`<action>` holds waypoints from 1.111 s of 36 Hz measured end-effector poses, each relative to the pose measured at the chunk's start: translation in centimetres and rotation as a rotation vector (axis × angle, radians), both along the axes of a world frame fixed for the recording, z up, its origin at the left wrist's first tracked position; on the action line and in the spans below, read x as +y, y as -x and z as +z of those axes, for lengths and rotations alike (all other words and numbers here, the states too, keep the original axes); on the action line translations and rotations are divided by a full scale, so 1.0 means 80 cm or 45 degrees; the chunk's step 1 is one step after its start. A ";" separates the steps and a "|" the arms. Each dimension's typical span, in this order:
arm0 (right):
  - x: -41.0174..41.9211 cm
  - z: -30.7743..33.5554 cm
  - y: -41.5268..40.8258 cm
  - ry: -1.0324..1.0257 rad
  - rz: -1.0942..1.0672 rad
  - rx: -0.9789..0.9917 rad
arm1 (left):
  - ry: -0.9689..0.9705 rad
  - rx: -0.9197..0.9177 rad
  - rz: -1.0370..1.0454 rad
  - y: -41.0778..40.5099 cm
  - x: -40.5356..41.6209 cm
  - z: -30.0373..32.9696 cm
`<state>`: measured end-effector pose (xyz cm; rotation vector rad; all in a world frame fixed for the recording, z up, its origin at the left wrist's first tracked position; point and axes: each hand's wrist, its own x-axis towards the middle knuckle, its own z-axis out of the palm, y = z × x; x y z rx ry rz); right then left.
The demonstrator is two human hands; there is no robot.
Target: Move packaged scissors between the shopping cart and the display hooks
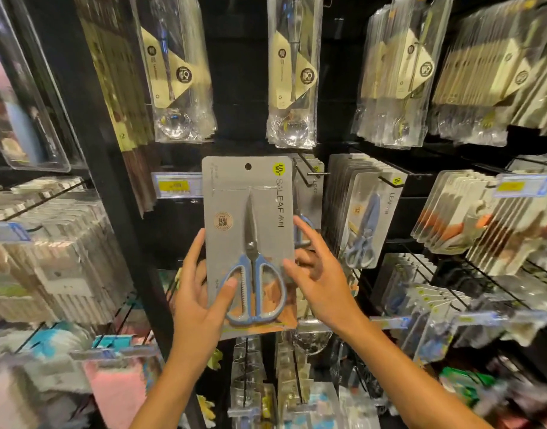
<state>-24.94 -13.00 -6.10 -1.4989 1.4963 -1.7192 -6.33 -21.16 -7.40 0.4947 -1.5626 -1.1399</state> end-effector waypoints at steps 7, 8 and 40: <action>0.023 -0.026 0.006 -0.070 -0.162 0.003 | -0.053 -0.220 -0.207 0.000 -0.008 -0.017; 0.025 -0.029 0.008 -0.083 -0.178 0.000 | -0.063 -0.253 -0.231 0.000 -0.011 -0.019; 0.043 -0.043 0.080 -0.067 -0.359 -0.062 | -0.101 -0.437 -0.392 0.092 -0.026 -0.022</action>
